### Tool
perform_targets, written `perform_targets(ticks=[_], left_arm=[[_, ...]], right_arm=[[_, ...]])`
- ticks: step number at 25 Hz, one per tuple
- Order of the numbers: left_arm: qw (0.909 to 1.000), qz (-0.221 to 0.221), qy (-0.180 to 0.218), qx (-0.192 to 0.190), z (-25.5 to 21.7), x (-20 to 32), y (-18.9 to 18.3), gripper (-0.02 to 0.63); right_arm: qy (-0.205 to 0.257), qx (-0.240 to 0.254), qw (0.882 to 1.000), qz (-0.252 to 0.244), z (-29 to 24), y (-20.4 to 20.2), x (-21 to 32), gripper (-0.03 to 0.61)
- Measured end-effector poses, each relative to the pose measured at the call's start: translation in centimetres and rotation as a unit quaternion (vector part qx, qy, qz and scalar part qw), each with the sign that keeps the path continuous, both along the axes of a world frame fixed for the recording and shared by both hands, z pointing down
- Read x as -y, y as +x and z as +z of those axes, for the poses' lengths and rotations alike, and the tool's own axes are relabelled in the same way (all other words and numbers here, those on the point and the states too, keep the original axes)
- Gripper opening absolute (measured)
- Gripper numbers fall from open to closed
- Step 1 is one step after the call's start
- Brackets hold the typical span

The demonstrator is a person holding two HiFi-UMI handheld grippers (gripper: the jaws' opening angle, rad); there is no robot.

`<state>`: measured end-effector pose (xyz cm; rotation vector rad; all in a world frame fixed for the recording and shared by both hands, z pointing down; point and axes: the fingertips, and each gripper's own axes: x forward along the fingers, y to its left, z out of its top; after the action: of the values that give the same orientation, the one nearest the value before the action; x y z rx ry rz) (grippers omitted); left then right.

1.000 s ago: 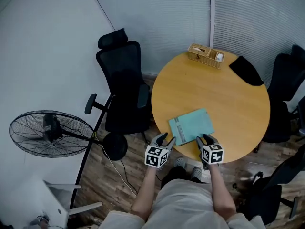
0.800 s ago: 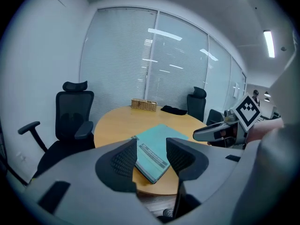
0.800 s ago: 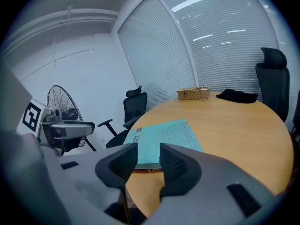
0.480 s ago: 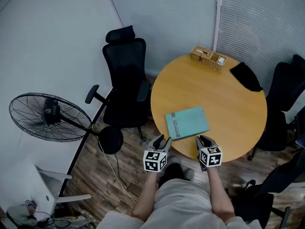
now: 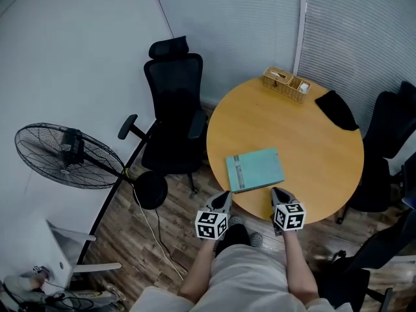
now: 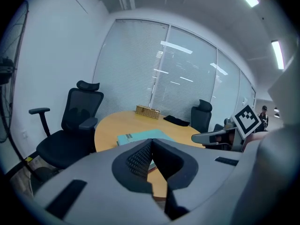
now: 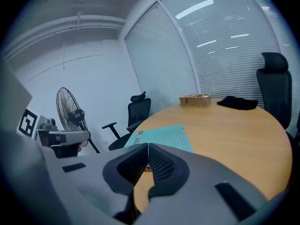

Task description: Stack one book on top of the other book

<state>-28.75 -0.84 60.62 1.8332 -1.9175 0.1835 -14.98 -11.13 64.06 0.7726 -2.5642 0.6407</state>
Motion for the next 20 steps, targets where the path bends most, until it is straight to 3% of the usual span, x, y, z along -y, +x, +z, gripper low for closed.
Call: perform_targets(ticks=[8, 20], left_arm=[[0.9996, 0.015, -0.021, 0.008, 0.0, 0.4, 0.0, 0.028], [0.9997, 0.008, -0.016, 0.019, -0.8, -0.2, -0.4, 0.029]], right_arm=[[0.002, 0.008, 1.000, -0.004, -0.1, -0.8, 0.1, 0.020], [-0.003, 0.007, 1.000, -0.014, 0.4, -1.3, -0.5, 0.020]])
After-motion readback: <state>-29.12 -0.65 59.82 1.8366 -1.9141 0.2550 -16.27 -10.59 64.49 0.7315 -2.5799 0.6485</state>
